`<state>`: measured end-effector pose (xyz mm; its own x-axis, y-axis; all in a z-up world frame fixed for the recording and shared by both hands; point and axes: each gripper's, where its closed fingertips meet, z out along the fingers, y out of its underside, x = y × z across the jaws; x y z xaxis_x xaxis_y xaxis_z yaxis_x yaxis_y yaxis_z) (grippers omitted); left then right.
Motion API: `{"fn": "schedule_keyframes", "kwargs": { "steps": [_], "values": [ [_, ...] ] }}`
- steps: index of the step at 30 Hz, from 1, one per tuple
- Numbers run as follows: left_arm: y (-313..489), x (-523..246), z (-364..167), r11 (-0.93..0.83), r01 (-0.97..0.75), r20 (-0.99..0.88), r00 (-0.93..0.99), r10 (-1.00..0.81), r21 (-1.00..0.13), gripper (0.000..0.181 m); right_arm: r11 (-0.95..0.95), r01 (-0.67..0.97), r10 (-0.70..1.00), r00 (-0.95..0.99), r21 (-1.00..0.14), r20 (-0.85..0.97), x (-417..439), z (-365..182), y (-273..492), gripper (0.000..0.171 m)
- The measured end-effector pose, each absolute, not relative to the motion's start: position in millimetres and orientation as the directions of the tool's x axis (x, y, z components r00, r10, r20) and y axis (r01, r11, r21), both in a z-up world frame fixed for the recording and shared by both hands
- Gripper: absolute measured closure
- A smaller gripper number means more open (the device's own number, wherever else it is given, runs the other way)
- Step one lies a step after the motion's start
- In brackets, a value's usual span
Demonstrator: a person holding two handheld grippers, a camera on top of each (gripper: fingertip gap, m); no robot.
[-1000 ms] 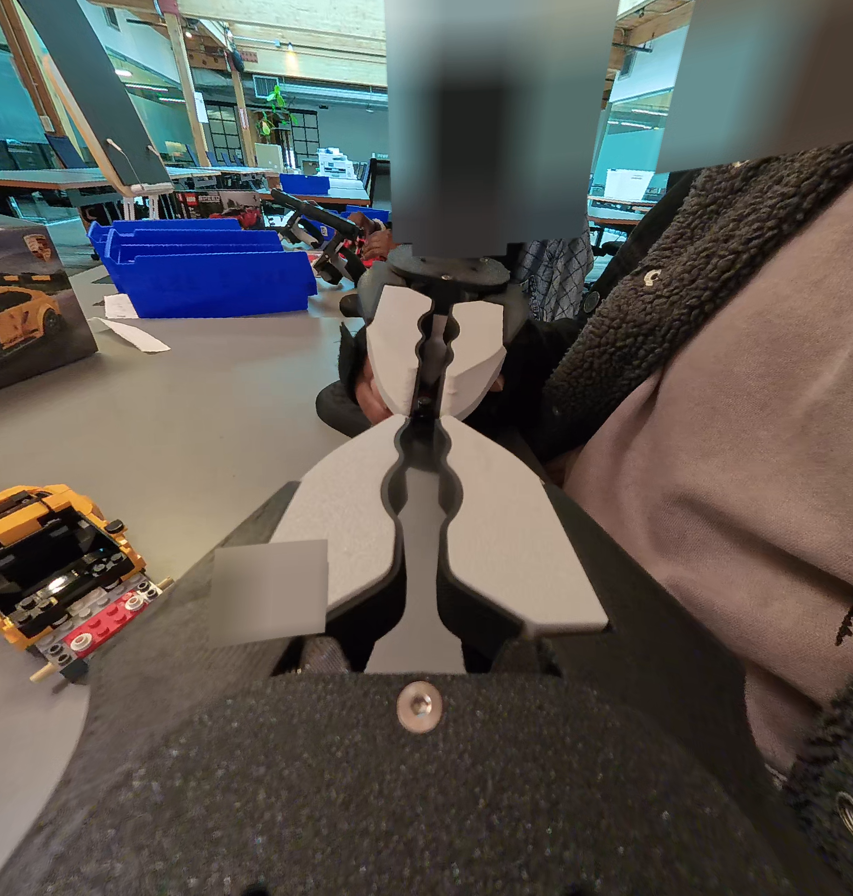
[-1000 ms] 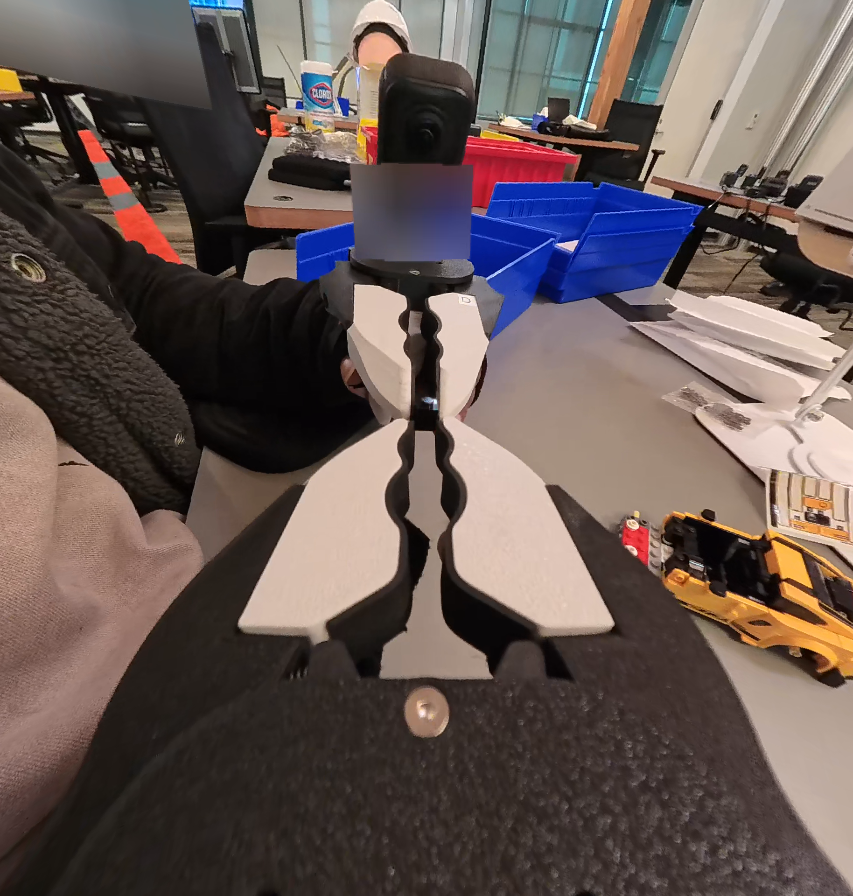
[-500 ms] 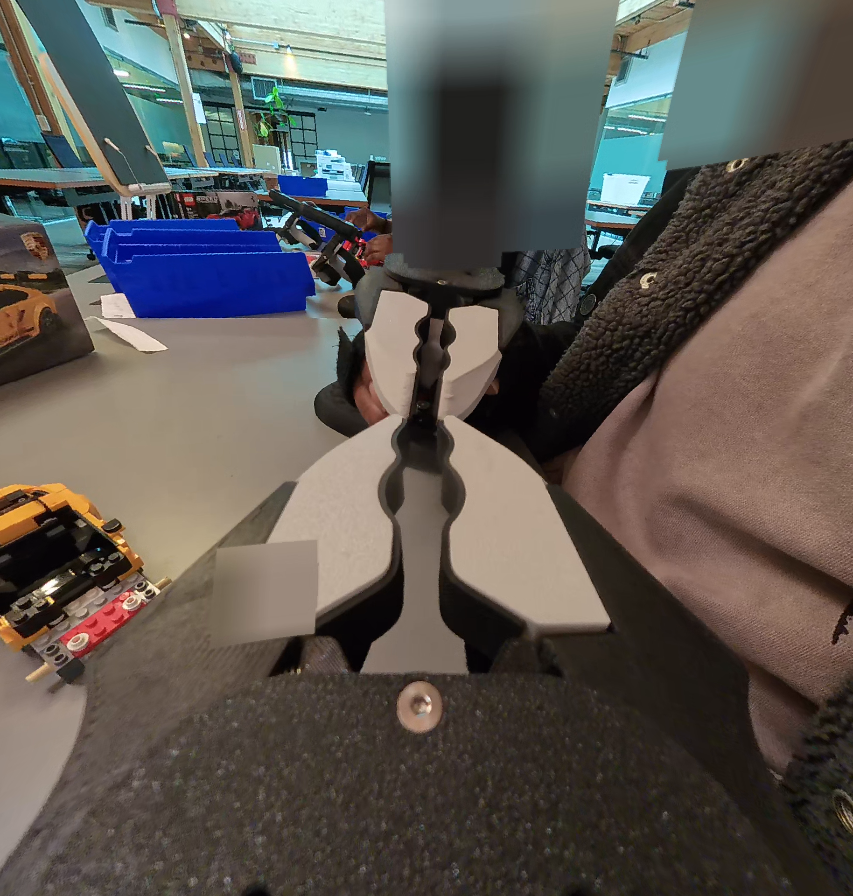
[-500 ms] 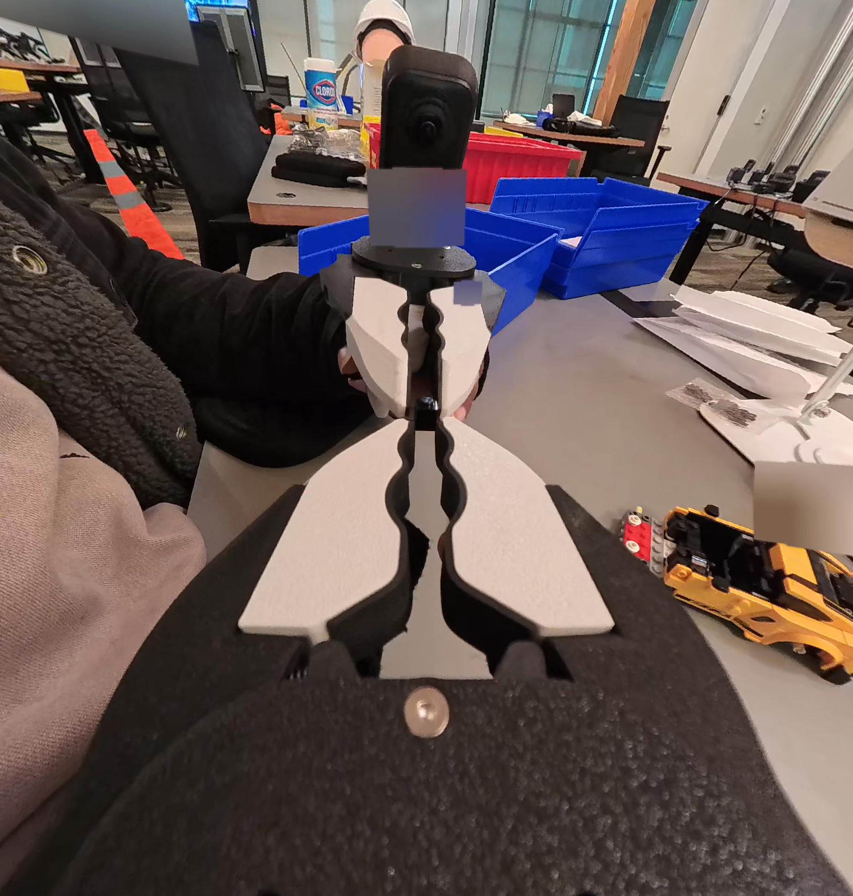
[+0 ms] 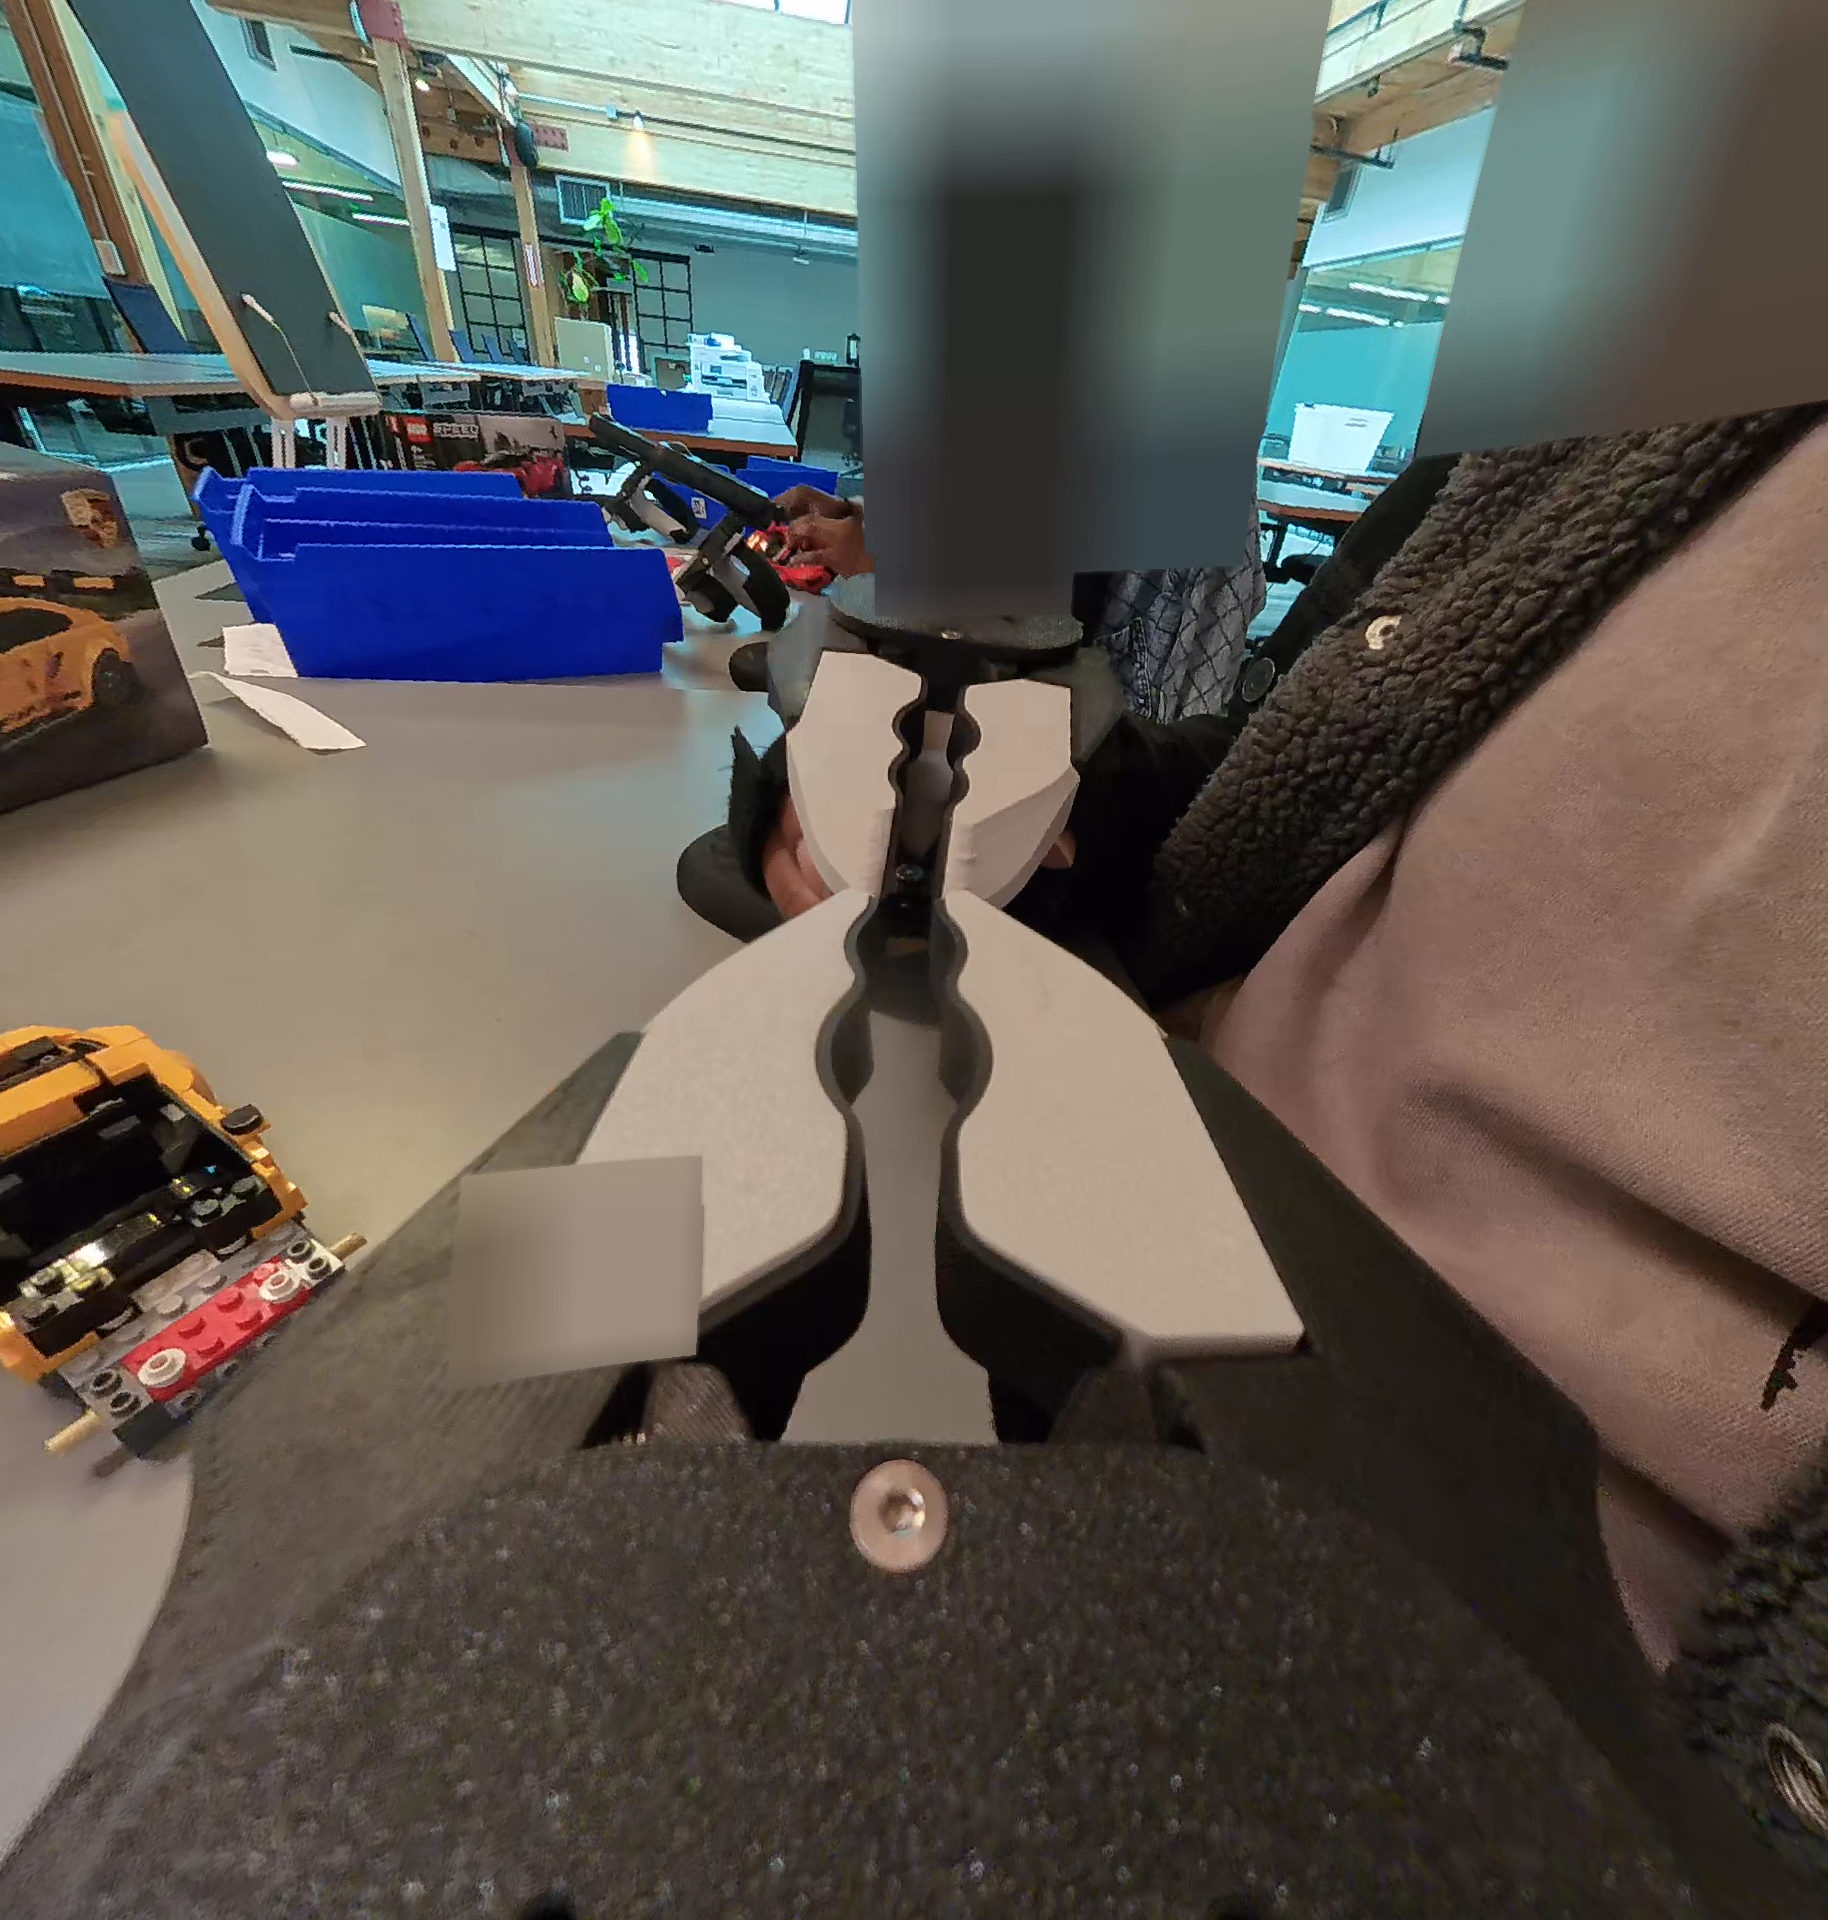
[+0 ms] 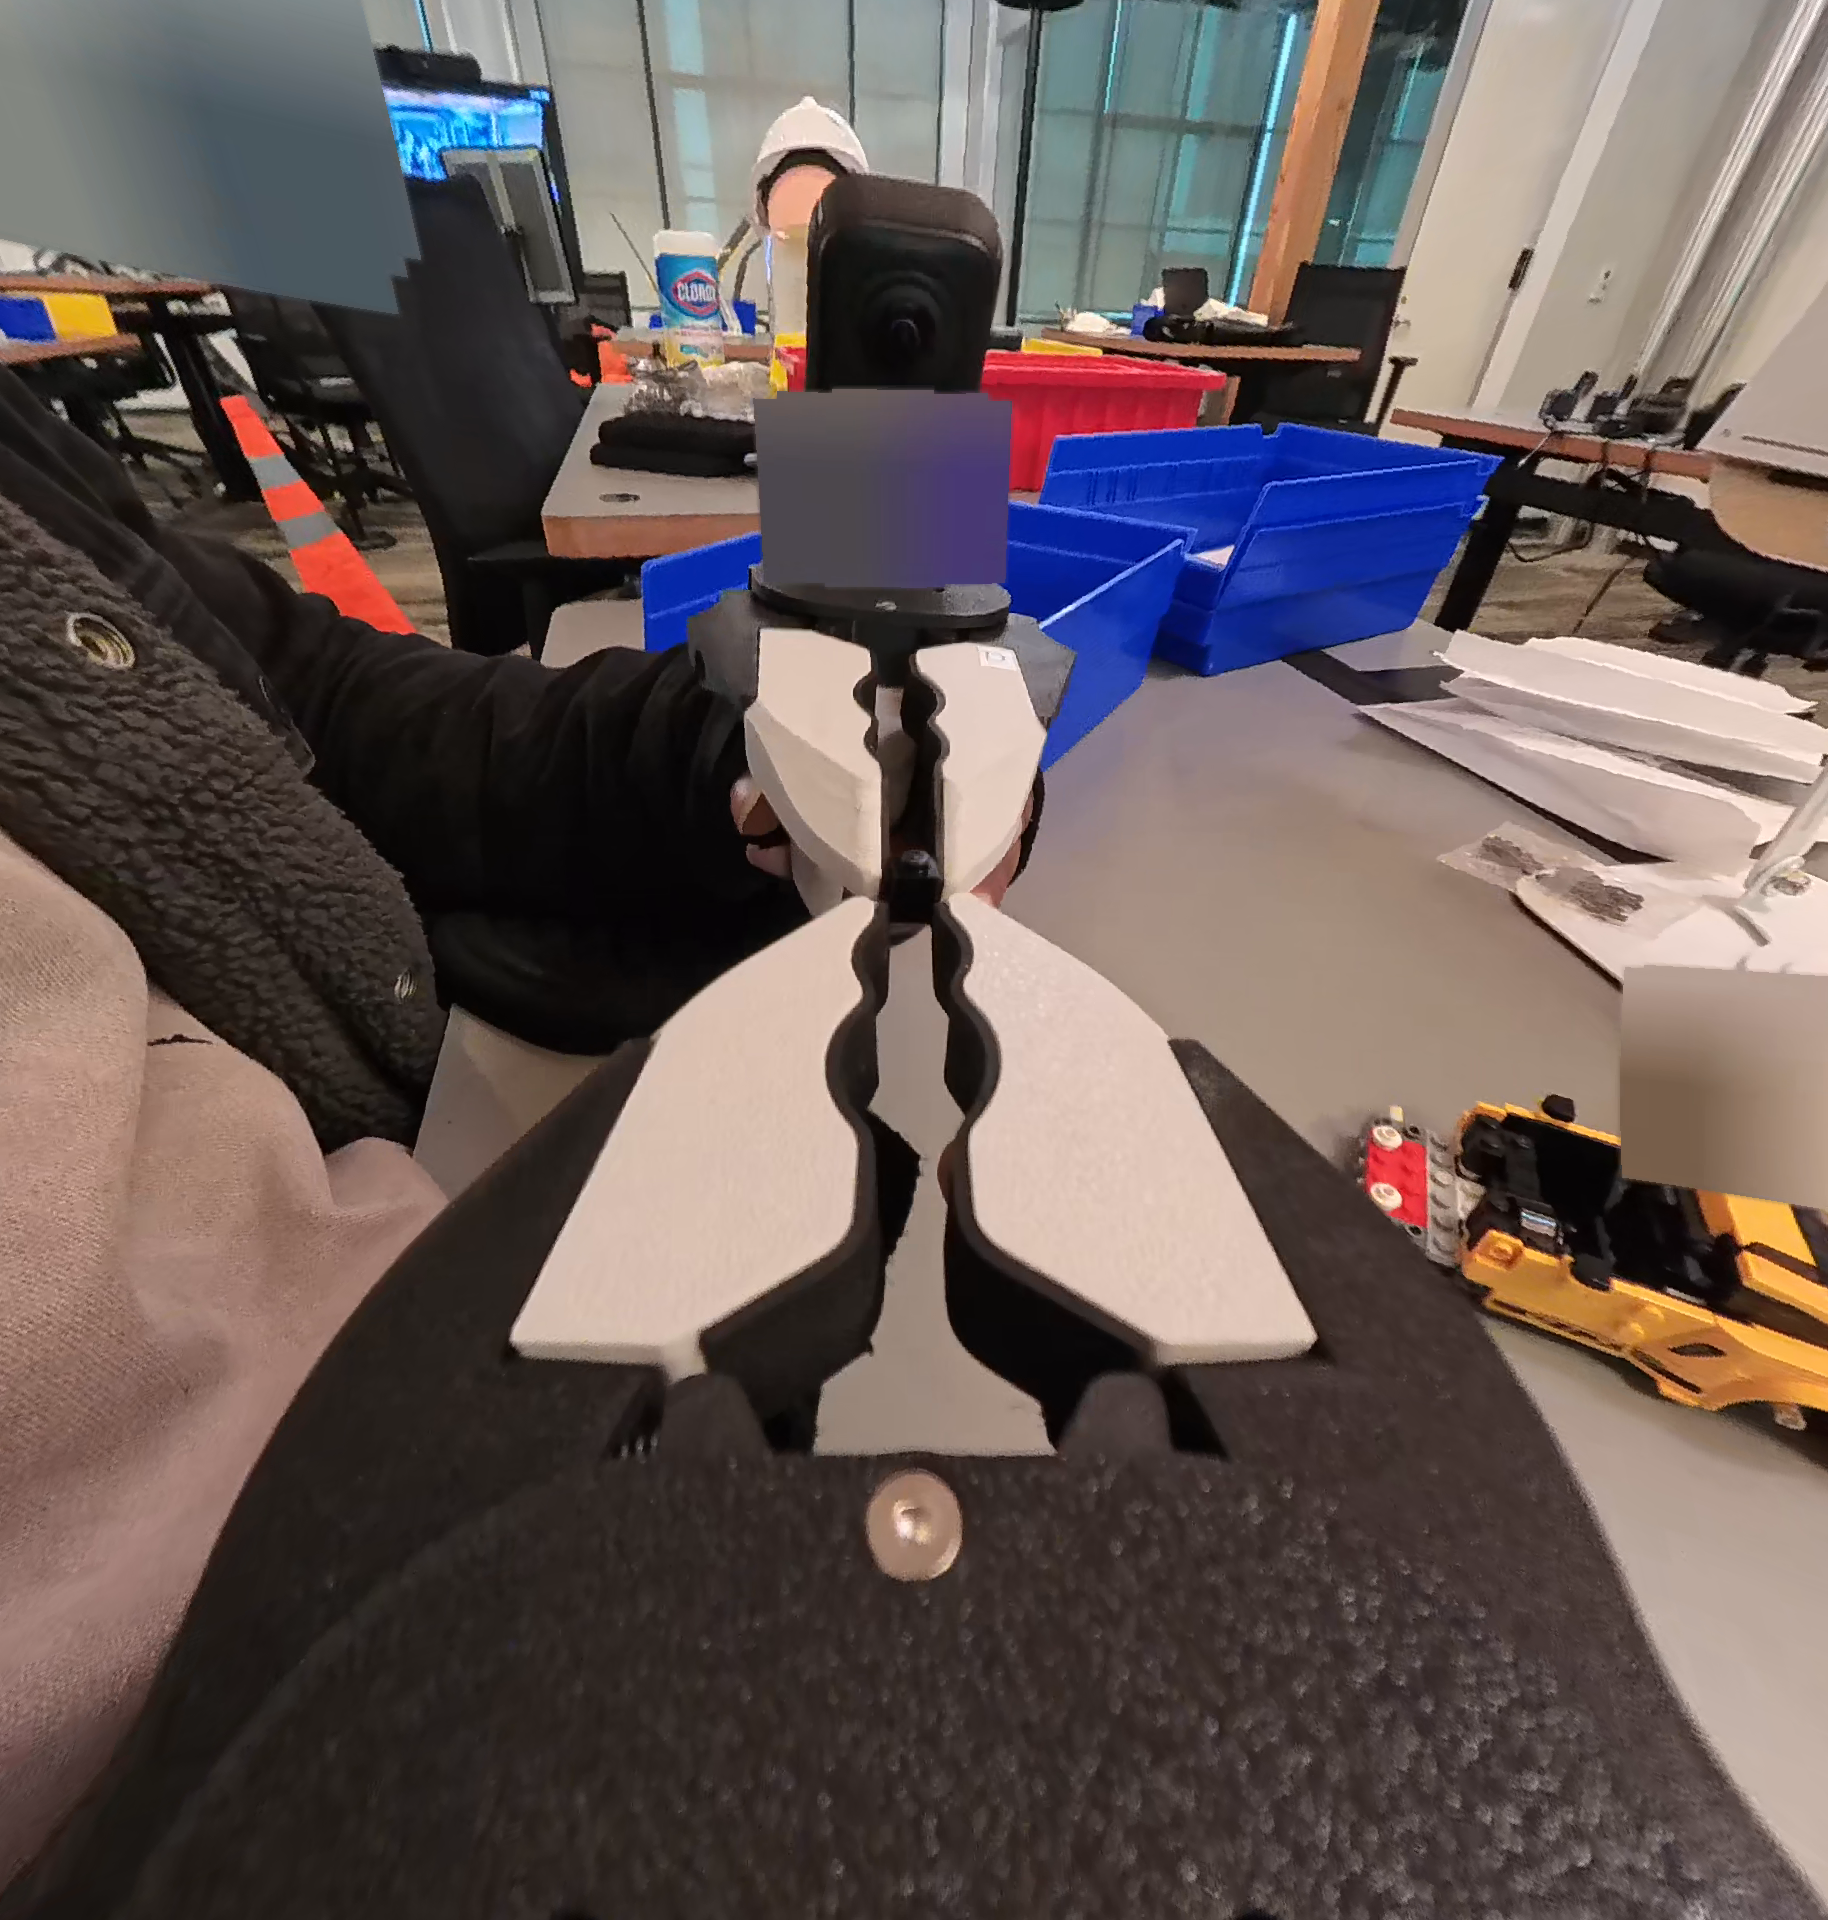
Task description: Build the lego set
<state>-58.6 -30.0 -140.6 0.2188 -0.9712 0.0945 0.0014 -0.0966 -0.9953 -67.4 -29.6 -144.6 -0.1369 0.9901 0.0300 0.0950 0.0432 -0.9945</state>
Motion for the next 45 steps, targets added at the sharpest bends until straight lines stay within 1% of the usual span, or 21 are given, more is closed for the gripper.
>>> {"fn": "schedule_keyframes", "kwargs": {
  "steps": [6, 12, 18, 21, 23, 25, 27, 29, 31, 34, 36, 38, 40, 43, 45],
  "values": [
    [-28, -61, -132, -0.091, 0.064, 0.104, 0.233, -0.967, -0.994, 0.174, -0.006, 0.022, 0.993, -0.12, -1.0, -0.009, -70, -135, -27, 0.164],
    [-29, -61, -129, -0.091, 0.085, 0.108, 0.225, -0.968, -0.992, 0.173, -0.032, -0.022, 0.991, -0.13, -0.999, -0.029, -70, -130, -29, 0.164],
    [-31, -61, -132, -0.105, 0.062, 0.116, 0.21, -0.971, -0.993, 0.174, -0.033, -0.012, 0.989, -0.146, -0.999, -0.031, -70, -133, -31, 0.164],
    [-23, -63, -141, -0.125, 0.001, 0.121, 0.257, -0.959, -0.992, 0.174, 0.023, 0.088, 0.993, -0.12, -0.996, 0.012, -69, -142, -23, 0.163],
    [-8, -72, -150, -0.169, -0.037, 0.147, 0.336, -0.93, -0.985, 0.174, 0.099, 0.197, 0.994, -0.075, -0.975, 0.086, -65, -150, -7, 0.156],
    [8, -84, -160, -0.228, -0.068, 0.178, 0.425, -0.887, -0.971, 0.174, 0.16, 0.355, 0.987, -0.035, -0.921, 0.158, -61, -164, 16, 0.148],
    [18, -92, -169, -0.291, -0.07, 0.225, 0.475, -0.851, -0.954, 0.173, 0.18, 0.491, 0.982, -0.041, -0.853, 0.184, -59, -181, 37, 0.146],
    [24, -95, -179, -0.335, -0.091, 0.245, 0.51, -0.825, -0.938, 0.173, 0.169, 0.603, 0.984, -0.056, -0.78, 0.17, -60, -204, 57, 0.146],
    [27, -97, -187, -0.364, -0.115, 0.253, 0.529, -0.81, -0.924, 0.174, 0.132, 0.681, 0.991, -0.076, -0.72, 0.11, -63, -223, 69, 0.146],
    [29, -100, -194, -0.397, -0.121, 0.276, 0.54, -0.795, -0.91, 0.174, 0.082, 0.757, 0.995, -0.1, -0.649, 0.008, -69, -241, 71, 0.146],
    [30, -100, -196, -0.412, -0.122, 0.287, 0.543, -0.789, -0.903, 0.174, 0.101, 0.794, 0.993, -0.114, -0.599, 0.017, -71, -253, 74, 0.145],
    [30, -100, -199, -0.426, -0.129, 0.296, 0.542, -0.787, -0.895, 0.174, 0.095, 0.813, 0.993, -0.115, -0.574, 0.001, -72, -261, 75, 0.149],
    [29, -98, -201, -0.433, -0.136, 0.302, 0.535, -0.789, -0.891, 0.174, 0.072, 0.817, 0.993, -0.112, -0.571, -0.035, -72, -264, 74, 0.158],
    [28, -96, -203, -0.443, -0.146, 0.311, 0.523, -0.793, -0.884, 0.174, 0.066, 0.806, 0.988, -0.134, -0.588, -0.074, -71, -264, 72, 0.159],
    [27, -94, -205, -0.454, -0.157, 0.318, 0.518, -0.794, -0.877, 0.174, 0.059, 0.754, 0.977, -0.179, -0.654, -0.118, -71, -255, 65, 0.159]
  ]
}}
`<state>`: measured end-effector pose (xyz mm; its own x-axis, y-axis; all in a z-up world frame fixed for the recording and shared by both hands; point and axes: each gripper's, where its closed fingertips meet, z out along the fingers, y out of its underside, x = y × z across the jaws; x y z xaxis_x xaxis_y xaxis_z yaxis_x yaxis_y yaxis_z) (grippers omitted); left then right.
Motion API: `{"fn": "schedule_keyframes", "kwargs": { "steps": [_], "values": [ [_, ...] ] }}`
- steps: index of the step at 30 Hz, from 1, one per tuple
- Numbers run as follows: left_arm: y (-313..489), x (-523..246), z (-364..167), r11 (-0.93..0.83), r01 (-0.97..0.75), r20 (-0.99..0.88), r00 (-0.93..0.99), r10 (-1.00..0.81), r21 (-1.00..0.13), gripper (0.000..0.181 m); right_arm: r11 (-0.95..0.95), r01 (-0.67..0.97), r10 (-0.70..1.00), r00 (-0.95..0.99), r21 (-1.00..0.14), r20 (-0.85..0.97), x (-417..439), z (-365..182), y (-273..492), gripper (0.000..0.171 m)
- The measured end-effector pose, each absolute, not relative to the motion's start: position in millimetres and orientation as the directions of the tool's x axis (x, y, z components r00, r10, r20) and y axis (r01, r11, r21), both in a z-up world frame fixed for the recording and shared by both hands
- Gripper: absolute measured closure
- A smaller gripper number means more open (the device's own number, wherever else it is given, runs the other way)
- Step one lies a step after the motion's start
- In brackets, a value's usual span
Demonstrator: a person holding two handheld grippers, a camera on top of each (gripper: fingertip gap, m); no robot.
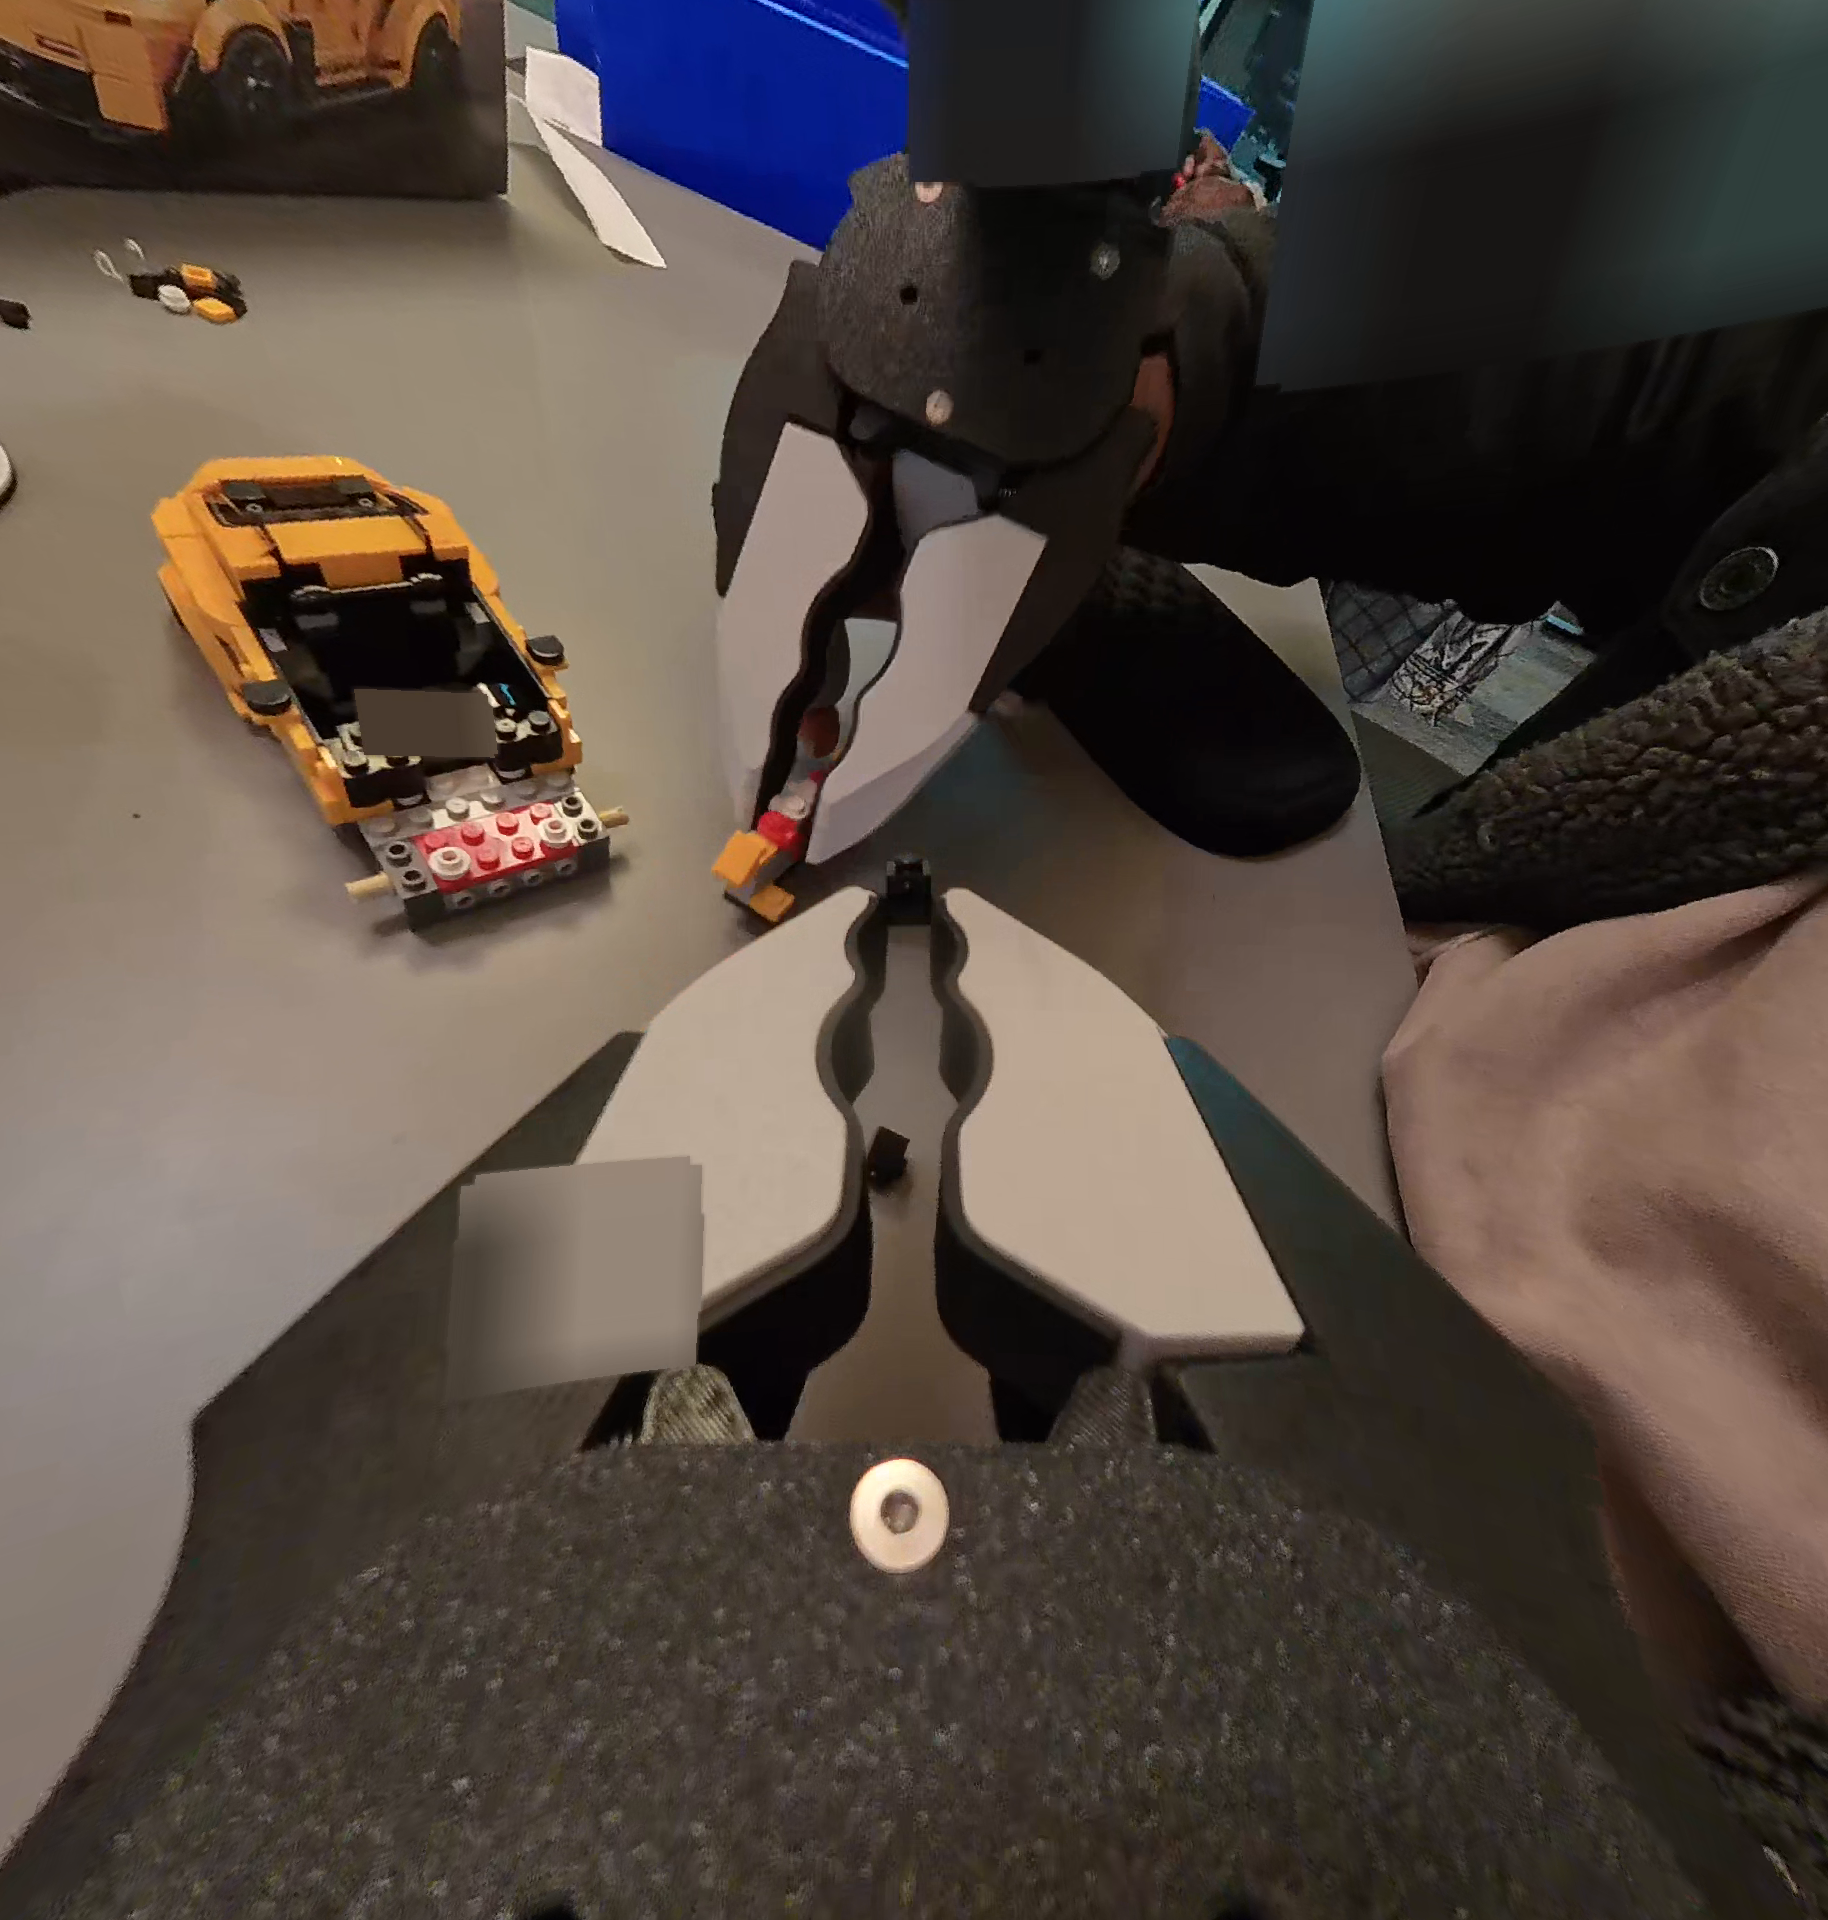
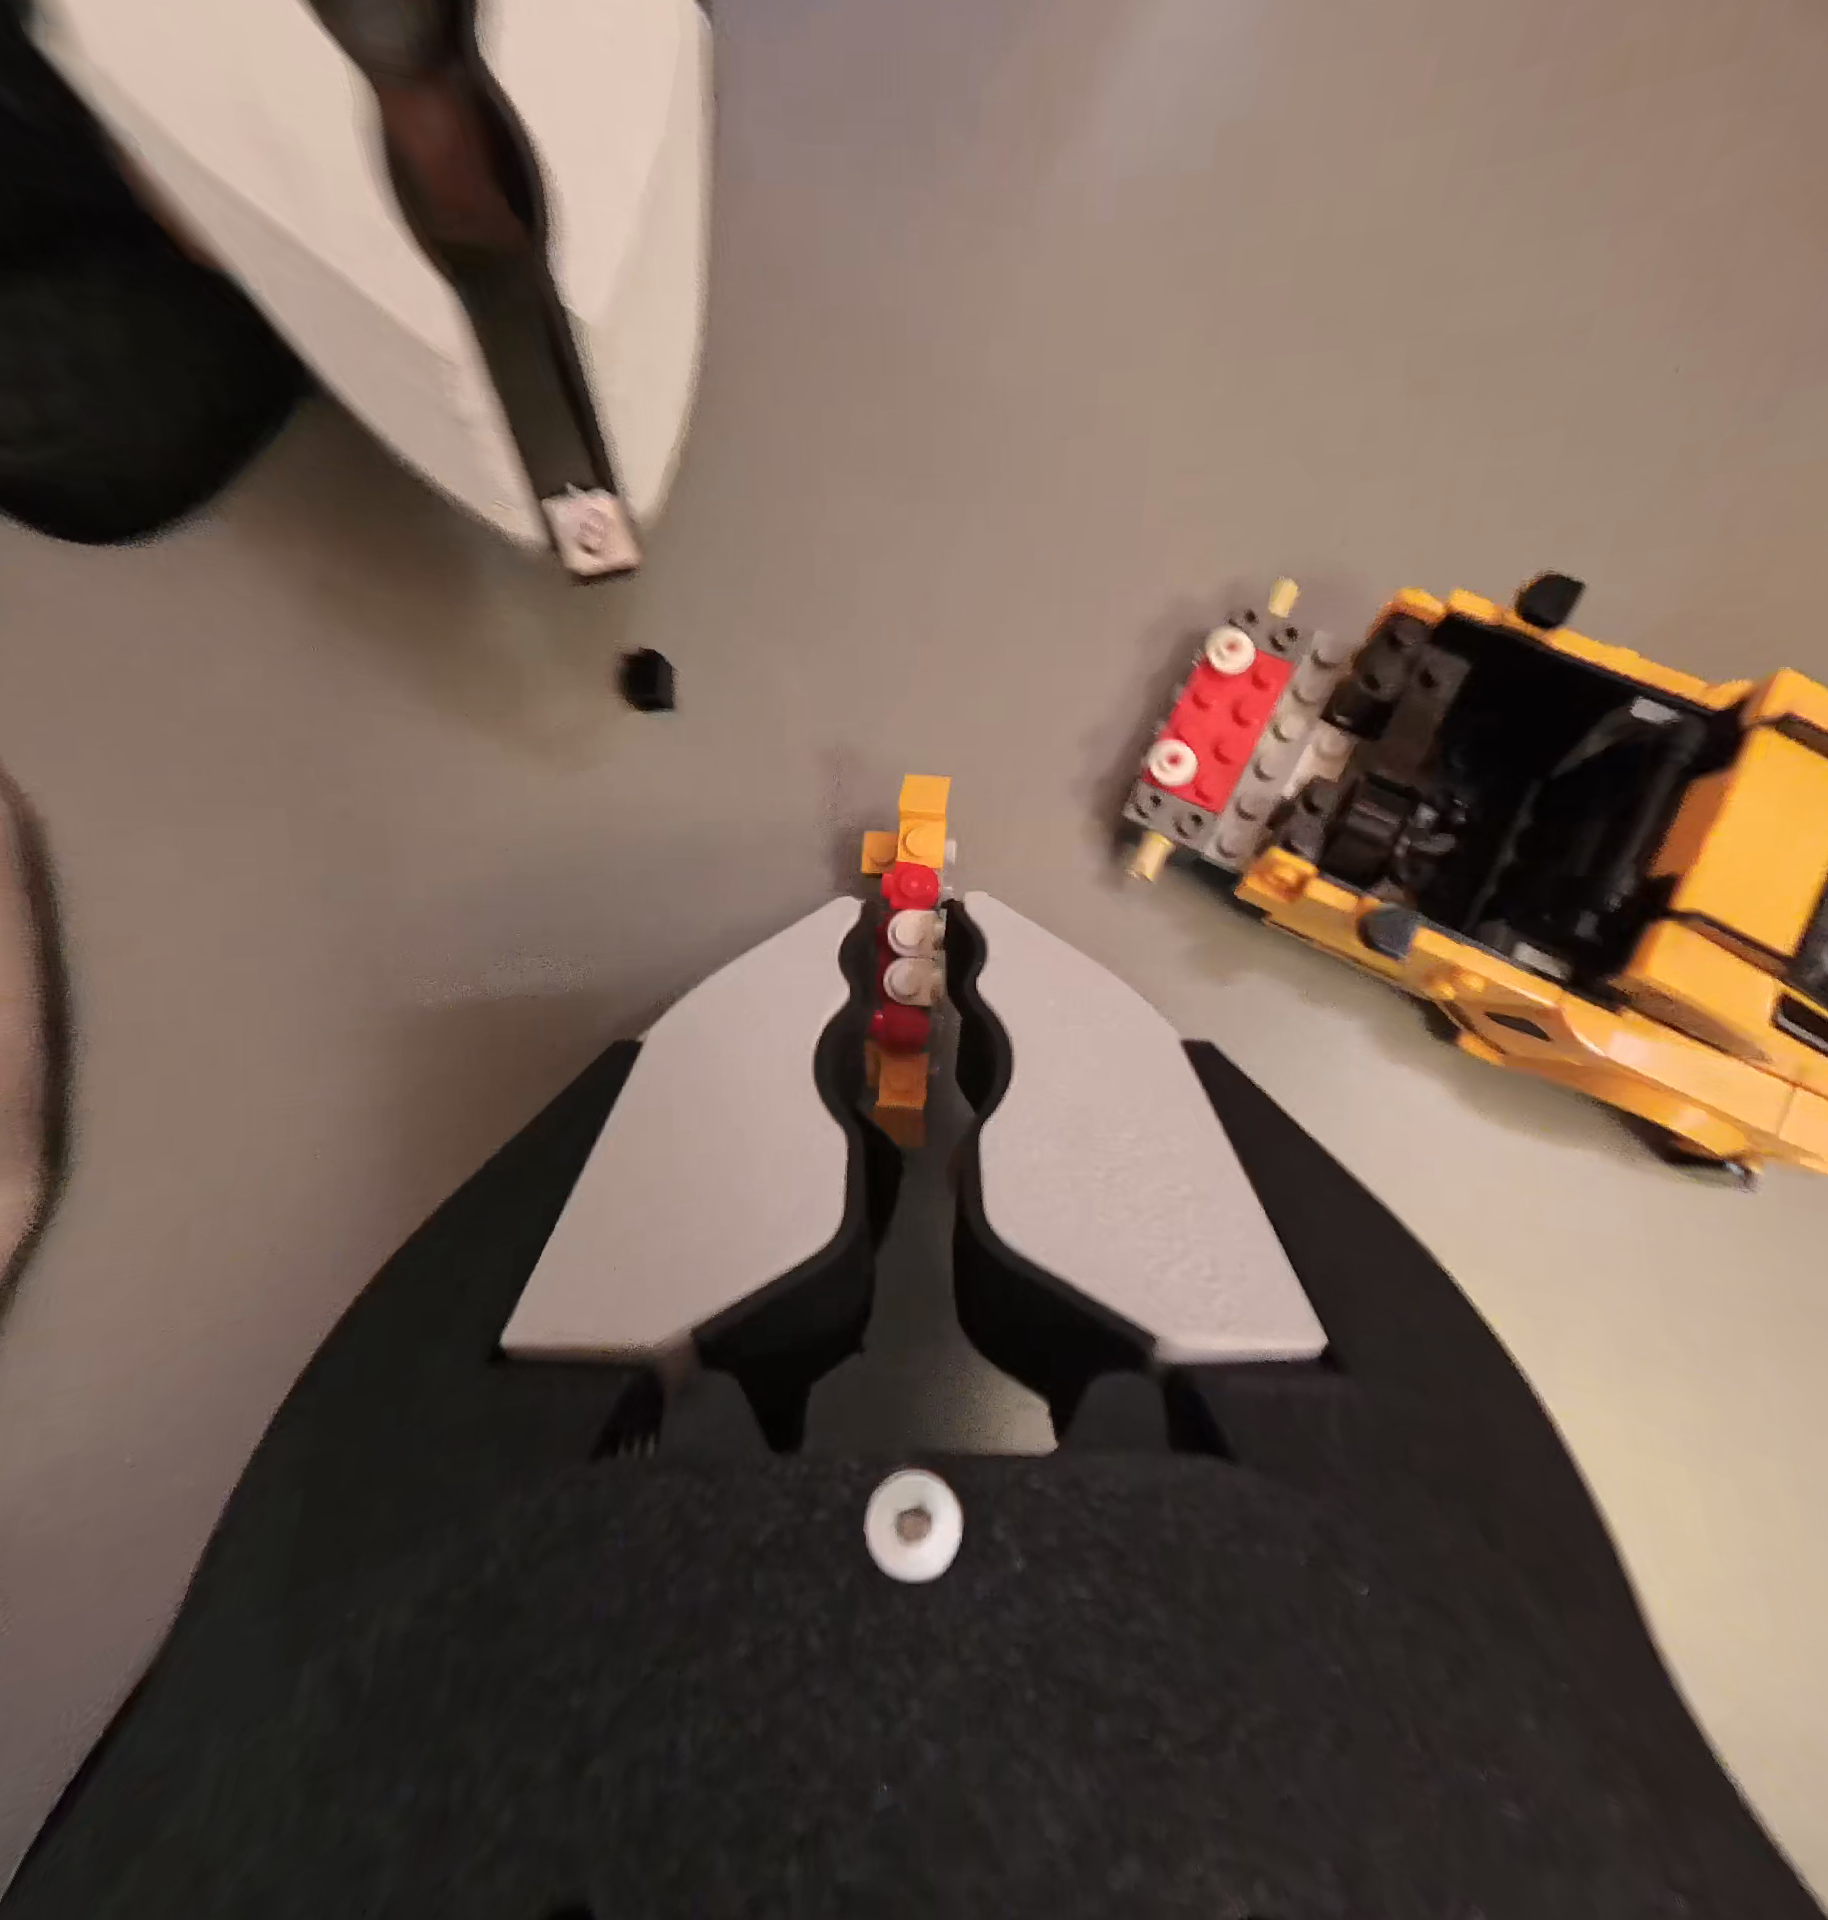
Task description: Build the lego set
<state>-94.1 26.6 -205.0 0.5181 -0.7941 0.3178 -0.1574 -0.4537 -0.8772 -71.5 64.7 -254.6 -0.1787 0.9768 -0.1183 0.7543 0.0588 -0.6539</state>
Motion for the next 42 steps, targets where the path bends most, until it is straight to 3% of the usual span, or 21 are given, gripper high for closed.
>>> {"fn": "schedule_keyframes", "kwargs": {
  "steps": [4, 8, 30, 42],
  "values": [
    [24, -89, -207, -0.456, -0.173, 0.319, 0.504, -0.803, -0.873, 0.174, -0.025, 0.599, 0.929, -0.281, -0.8, -0.24, -71, -219, 47, 0.159],
    [20, -82, -204, -0.436, -0.18, 0.31, 0.475, -0.824, -0.882, 0.174, -0.061, 0.533, 0.884, -0.363, -0.844, -0.293, -70, -203, 26, 0.159],
    [2, -65, -197, -0.37, -0.211, 0.279, 0.362, -0.889, -0.905, 0.174, -0.05, 0.581, 0.801, -0.462, -0.813, -0.38, -63, -211, -3, 0.16],
    [-8, -59, -206, -0.347, -0.296, 0.244, 0.334, -0.91, -0.89, 0.174, 0.02, 0.592, 0.806, -0.486, -0.806, -0.337, -57, -223, -10, 0.159]
  ]
}}
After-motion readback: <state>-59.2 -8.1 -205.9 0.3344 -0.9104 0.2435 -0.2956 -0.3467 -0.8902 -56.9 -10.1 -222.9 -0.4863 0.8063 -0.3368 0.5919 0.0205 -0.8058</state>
